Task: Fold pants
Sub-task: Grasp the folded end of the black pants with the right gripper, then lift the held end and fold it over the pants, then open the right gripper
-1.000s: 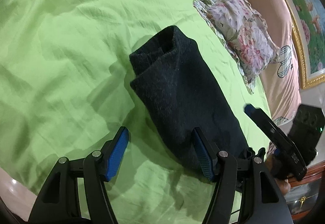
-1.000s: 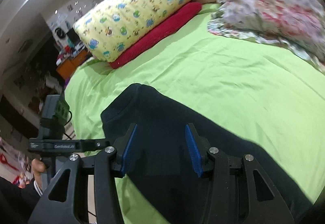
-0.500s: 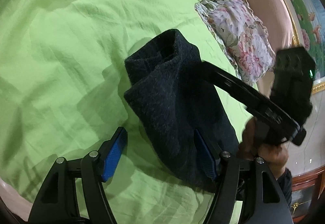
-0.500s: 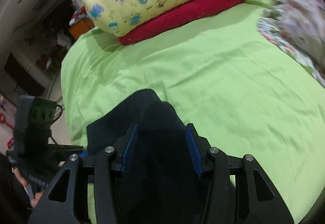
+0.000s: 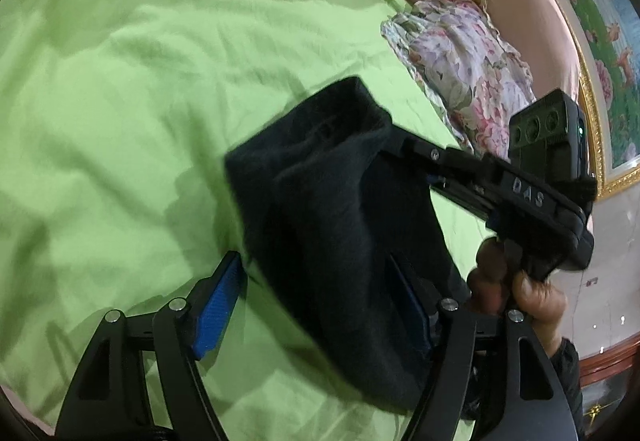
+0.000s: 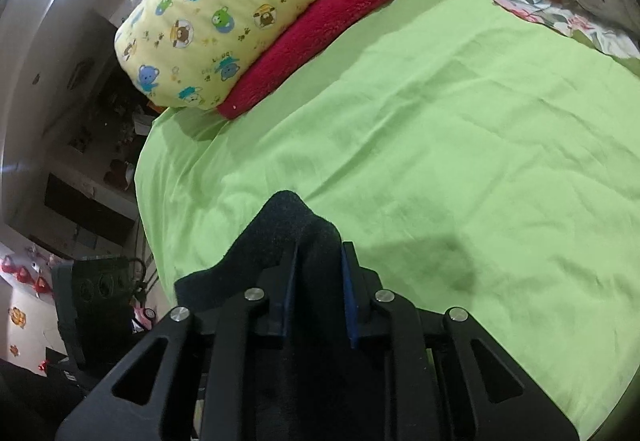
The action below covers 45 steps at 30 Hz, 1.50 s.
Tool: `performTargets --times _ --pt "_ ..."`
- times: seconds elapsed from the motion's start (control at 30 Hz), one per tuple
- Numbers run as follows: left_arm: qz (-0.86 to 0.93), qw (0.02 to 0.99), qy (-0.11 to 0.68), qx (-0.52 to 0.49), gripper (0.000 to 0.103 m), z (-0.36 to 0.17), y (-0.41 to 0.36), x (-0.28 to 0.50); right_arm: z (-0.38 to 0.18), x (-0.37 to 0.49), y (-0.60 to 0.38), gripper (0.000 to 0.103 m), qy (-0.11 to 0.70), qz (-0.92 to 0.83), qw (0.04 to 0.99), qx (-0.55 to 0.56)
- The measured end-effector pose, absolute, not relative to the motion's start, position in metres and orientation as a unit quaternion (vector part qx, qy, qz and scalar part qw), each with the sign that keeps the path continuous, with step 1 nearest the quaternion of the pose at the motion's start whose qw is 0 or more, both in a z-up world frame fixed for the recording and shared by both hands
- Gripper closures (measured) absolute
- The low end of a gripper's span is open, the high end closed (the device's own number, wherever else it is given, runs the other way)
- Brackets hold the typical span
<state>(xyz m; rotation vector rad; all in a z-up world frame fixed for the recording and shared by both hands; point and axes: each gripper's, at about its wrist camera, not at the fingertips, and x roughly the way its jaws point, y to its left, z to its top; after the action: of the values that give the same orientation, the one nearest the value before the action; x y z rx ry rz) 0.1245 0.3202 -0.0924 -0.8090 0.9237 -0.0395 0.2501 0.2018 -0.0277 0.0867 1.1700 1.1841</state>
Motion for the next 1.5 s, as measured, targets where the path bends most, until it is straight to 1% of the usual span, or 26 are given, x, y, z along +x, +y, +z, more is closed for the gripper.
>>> performTargets --times 0.03,0.07,0.2,0.23,0.27,0.47,0.63,0.8,1.23,1.5 --pt "-0.013 0.819 0.432 -0.378 0.044 -0.092 0.321 0.127 -0.028 0.25 0.201 0.081 0.519 0.526 0.673 0.04" --pt "-0.004 0.821 0.432 -0.374 0.059 -0.094 0.323 0.129 -0.027 0.25 0.2 0.081 0.518 0.526 0.673 0.042" --pt "-0.013 0.813 0.426 -0.396 0.076 -0.098 0.332 0.131 -0.02 0.248 0.194 0.081 0.512 0.53 0.674 0.05" --pt "-0.021 0.815 0.423 -0.395 0.084 -0.094 0.33 0.131 -0.019 0.247 0.195 0.081 0.509 0.531 0.675 0.05" --pt "-0.024 0.821 0.419 -0.387 0.085 -0.089 0.326 0.131 -0.015 0.245 0.192 0.081 0.506 0.532 0.677 0.052" --pt "-0.05 0.855 0.385 -0.345 0.086 -0.042 0.299 0.119 0.019 0.235 0.158 0.081 0.472 0.541 0.692 0.077" --pt "-0.083 0.862 0.375 -0.331 0.086 -0.013 0.272 0.113 0.052 0.22 0.109 0.082 0.441 0.541 0.711 0.088" --pt "-0.122 0.871 0.369 -0.3 0.086 0.013 0.231 0.106 0.071 0.204 0.062 0.082 0.419 0.527 0.731 0.108" --pt "-0.182 0.874 0.379 -0.243 0.086 0.044 0.144 0.09 0.076 0.176 -0.041 0.084 0.384 0.48 0.772 0.164" --pt "-0.223 0.867 0.394 -0.206 0.086 0.054 0.08 0.087 0.067 0.164 -0.106 0.085 0.371 0.445 0.79 0.2"
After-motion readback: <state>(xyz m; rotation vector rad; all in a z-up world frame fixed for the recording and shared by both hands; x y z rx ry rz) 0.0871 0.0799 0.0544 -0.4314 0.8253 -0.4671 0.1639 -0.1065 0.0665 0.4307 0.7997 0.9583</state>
